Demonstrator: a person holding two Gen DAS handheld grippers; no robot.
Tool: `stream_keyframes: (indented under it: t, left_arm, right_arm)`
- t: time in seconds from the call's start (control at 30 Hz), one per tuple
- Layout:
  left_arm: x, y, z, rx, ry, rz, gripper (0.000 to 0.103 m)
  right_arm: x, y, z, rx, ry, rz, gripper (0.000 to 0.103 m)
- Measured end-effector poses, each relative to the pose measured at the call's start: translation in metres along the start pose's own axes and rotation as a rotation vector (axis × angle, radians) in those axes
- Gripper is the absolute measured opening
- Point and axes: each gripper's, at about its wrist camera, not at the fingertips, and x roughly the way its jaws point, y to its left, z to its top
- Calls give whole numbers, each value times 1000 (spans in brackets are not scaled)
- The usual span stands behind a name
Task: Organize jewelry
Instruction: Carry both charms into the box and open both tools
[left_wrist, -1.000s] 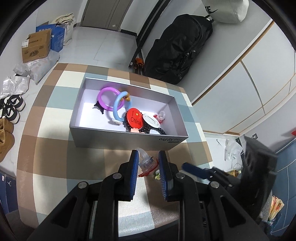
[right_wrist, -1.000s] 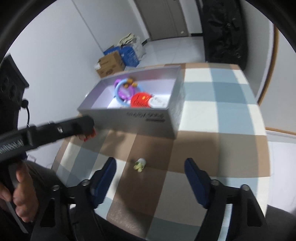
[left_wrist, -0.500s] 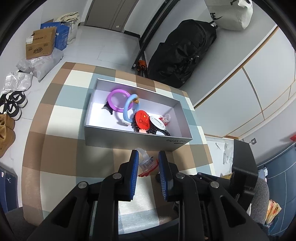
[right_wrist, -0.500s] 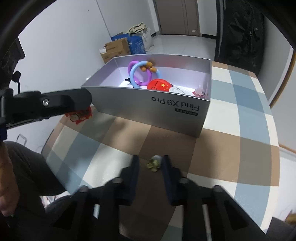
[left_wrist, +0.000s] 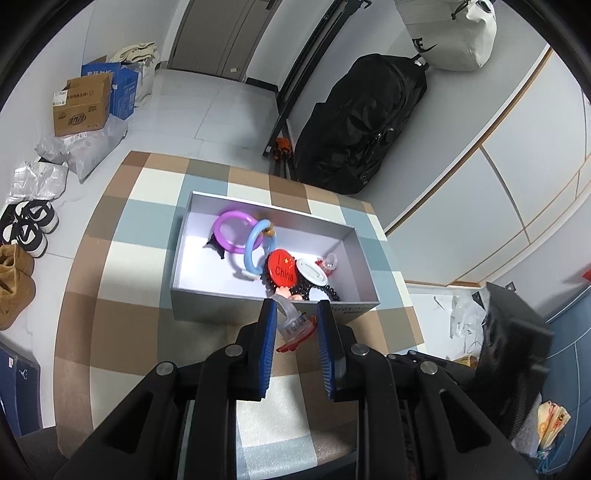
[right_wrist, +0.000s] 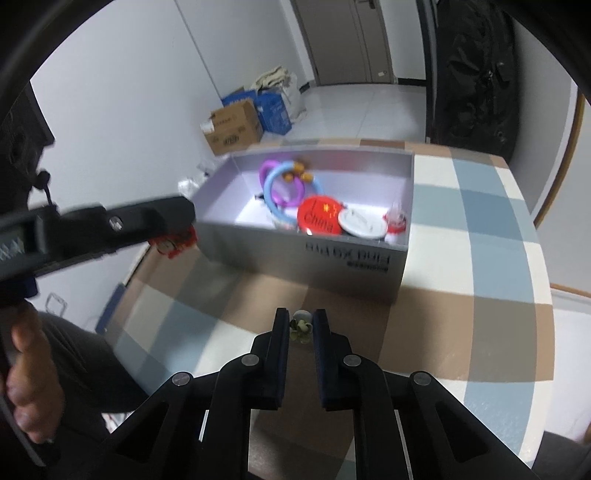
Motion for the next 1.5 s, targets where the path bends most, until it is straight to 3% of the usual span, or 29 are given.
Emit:
stream_keyframes:
  t: [0.4,0.77,1.5]
  left_arm:
    - [-2,-3,15,-16,-46,-15,17]
    - [4,2,32,-65,-64,-18,17]
    - [51,0,53,-85,-20,-3,17]
  right_arm:
    - [-45,-4,33,53,-176,68,12]
    - [-50,-8,58,19,-193,72,12]
    - [-7,-42,95,103,-146,166,12]
